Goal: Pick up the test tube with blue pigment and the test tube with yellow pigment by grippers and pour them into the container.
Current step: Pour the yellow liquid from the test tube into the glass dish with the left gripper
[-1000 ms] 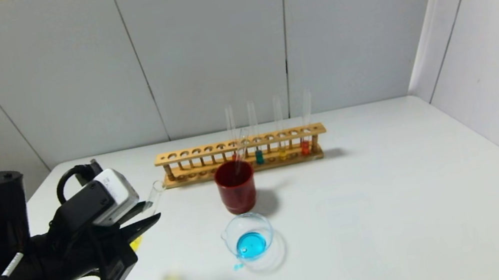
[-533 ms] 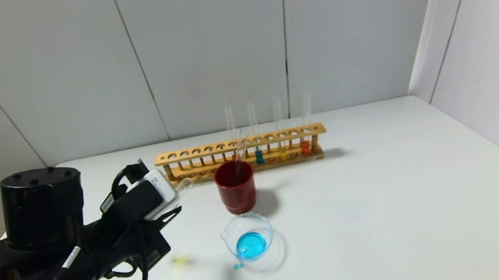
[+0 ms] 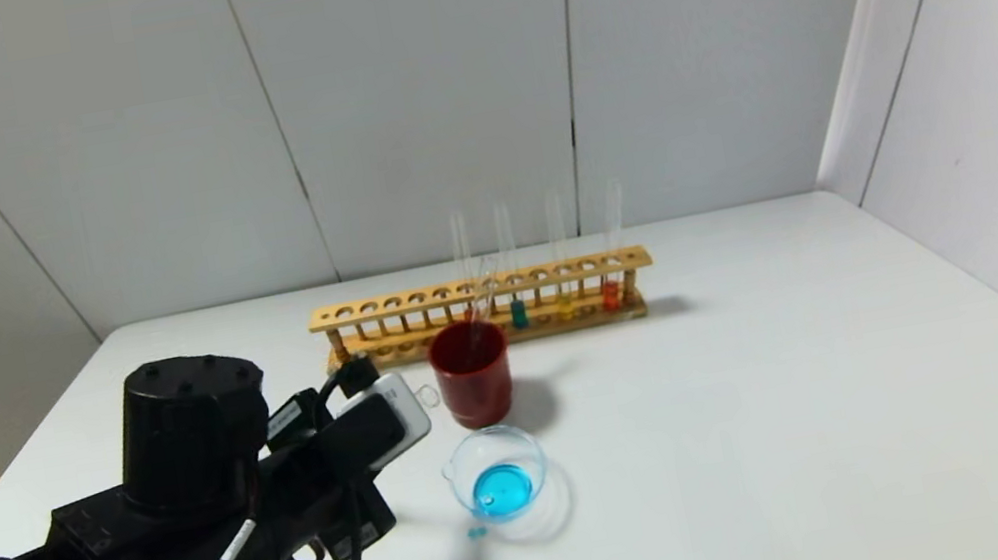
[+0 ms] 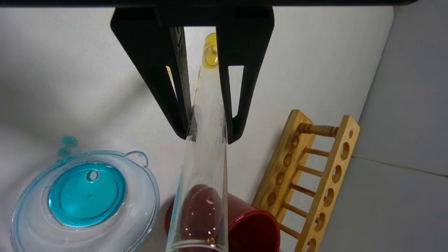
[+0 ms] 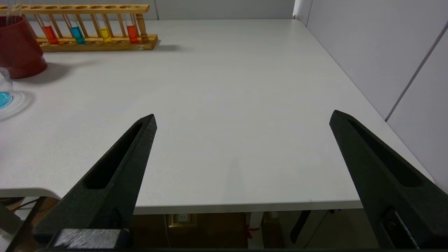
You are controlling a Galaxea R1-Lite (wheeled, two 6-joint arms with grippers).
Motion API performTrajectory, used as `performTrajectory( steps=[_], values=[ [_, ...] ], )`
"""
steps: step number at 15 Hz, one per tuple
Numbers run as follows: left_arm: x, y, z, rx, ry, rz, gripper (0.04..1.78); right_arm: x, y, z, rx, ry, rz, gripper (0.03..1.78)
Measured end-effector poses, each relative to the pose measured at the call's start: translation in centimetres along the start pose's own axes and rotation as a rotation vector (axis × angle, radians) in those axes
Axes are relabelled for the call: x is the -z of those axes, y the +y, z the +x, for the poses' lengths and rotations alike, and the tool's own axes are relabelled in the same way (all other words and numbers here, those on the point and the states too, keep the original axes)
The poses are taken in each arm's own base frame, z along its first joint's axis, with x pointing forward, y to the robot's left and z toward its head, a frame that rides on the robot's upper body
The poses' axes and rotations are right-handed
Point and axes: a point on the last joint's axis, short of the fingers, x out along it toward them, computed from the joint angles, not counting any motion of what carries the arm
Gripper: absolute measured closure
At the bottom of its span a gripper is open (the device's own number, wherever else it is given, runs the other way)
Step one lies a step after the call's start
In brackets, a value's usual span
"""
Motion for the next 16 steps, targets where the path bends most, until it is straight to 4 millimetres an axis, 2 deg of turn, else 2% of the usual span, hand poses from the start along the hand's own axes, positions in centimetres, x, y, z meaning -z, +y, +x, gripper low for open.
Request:
performTrajectory(
  steps=[8, 16],
  values=[
    [0.2, -1.1, 0.6, -0.02, 0.083, 0.126, 1.55, 0.0, 0.0, 0.0, 0.0, 0.0, 0.0, 0.08],
    [-1.3, 0.2, 1.0, -0.033, 0.105, 0.295, 1.55, 0.0, 0.0, 0.0, 0.0, 0.0, 0.0, 0.08]
  ],
)
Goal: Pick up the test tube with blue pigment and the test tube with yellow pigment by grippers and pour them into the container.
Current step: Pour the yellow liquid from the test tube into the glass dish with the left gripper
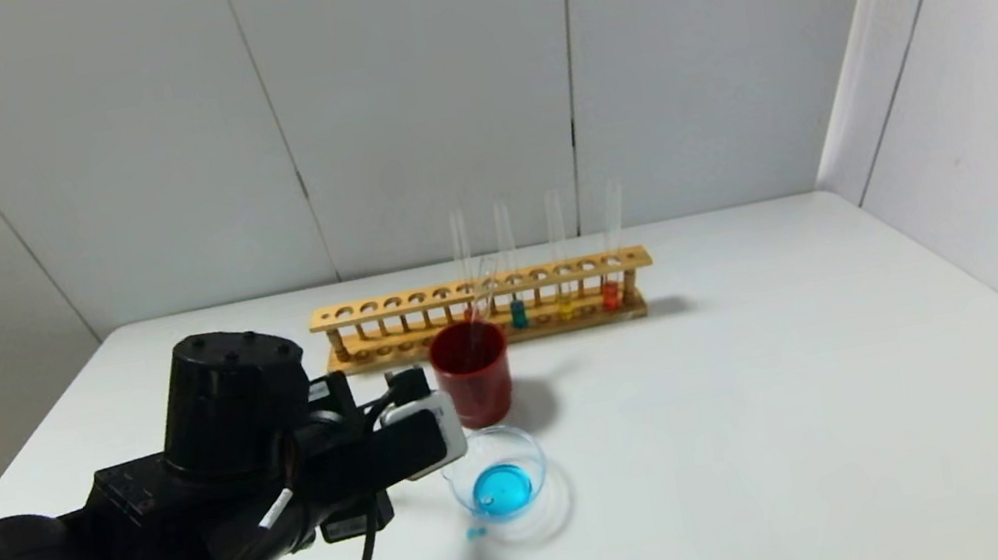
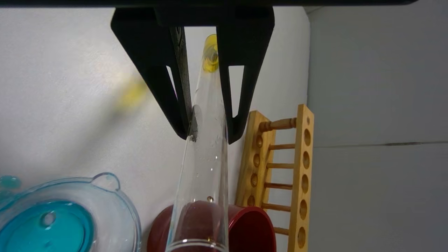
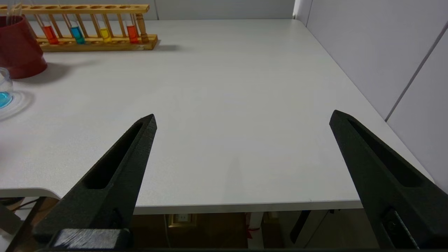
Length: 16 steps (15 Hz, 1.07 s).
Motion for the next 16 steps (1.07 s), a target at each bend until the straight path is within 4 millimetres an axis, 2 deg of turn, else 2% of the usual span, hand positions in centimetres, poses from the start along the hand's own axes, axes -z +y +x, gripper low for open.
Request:
performTrajectory(
  steps=[4, 10, 16],
  values=[
    [-0.1, 0.2, 0.1, 0.023, 0.041, 0.098, 1.55, 0.0, 0.0, 0.0, 0.0, 0.0, 0.0, 0.08],
    [-1.5, 2.0, 0.3, -0.024, 0.046, 0.217, 1.55, 0.0, 0.0, 0.0, 0.0, 0.0, 0.0, 0.08],
    [-2.2, 1.3, 0.1, -0.035, 0.095, 0.284, 1.55, 0.0, 0.0, 0.0, 0.0, 0.0, 0.0, 0.08]
  ],
)
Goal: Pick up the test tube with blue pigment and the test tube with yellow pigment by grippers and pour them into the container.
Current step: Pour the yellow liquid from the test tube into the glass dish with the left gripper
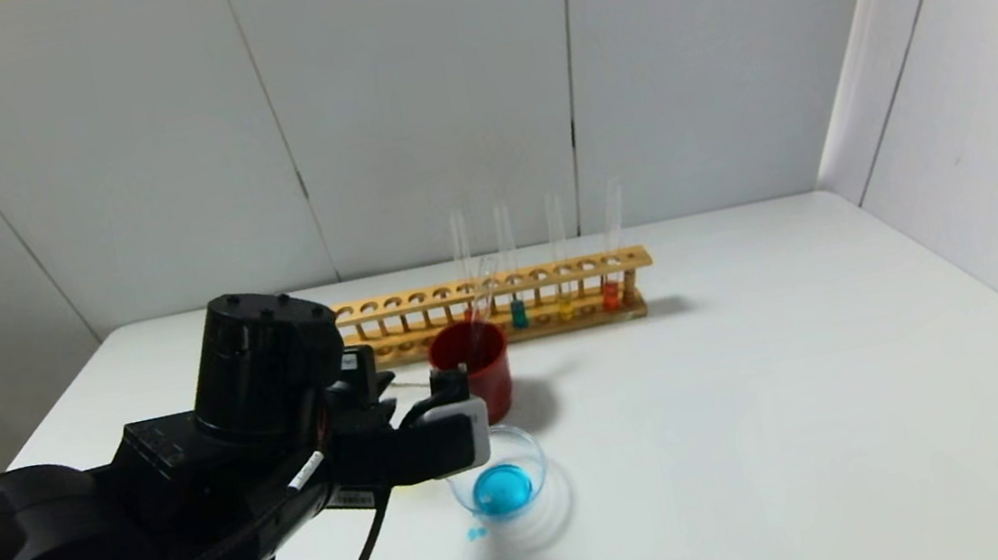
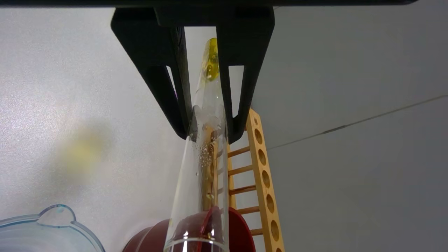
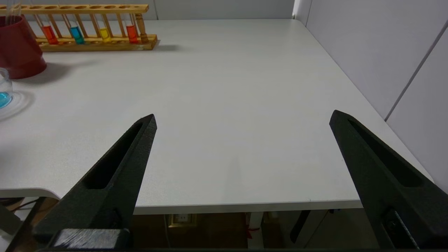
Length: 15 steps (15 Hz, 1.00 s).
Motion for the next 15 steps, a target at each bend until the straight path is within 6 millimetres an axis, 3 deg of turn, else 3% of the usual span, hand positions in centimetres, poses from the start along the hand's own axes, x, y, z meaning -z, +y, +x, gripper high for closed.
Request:
performTrajectory(
  steps=[15],
  values=[
    [-0.6, -1.8, 0.1, 0.018, 0.095, 0.101, 1.55, 0.0, 0.0, 0.0, 0.0, 0.0, 0.0, 0.08]
  ],
)
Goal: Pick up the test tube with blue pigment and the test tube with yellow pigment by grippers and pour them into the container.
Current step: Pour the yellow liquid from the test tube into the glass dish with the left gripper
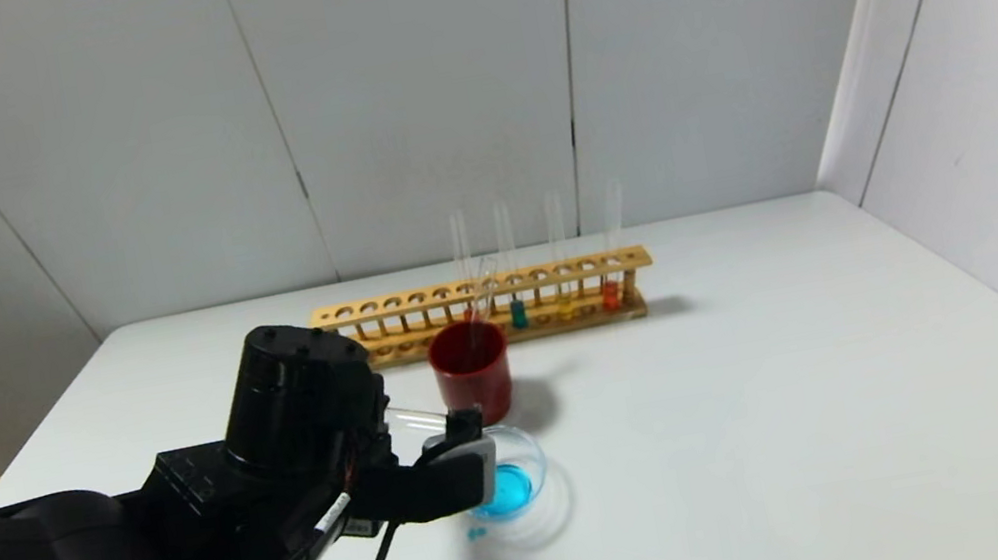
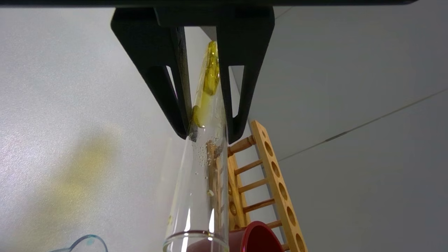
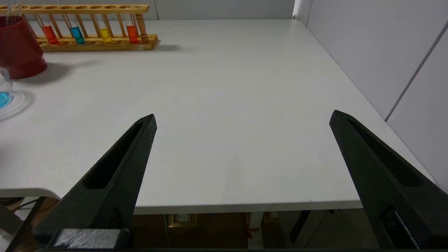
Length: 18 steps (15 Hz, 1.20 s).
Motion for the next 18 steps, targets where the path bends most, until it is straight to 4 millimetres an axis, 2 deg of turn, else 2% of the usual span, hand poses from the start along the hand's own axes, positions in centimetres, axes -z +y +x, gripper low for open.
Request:
performTrajectory(
  steps=[18],
  values=[
    [-1.9, -0.6, 0.0, -0.005, 0.046, 0.128, 1.55, 0.0, 0.0, 0.0, 0.0, 0.0, 0.0, 0.08]
  ],
)
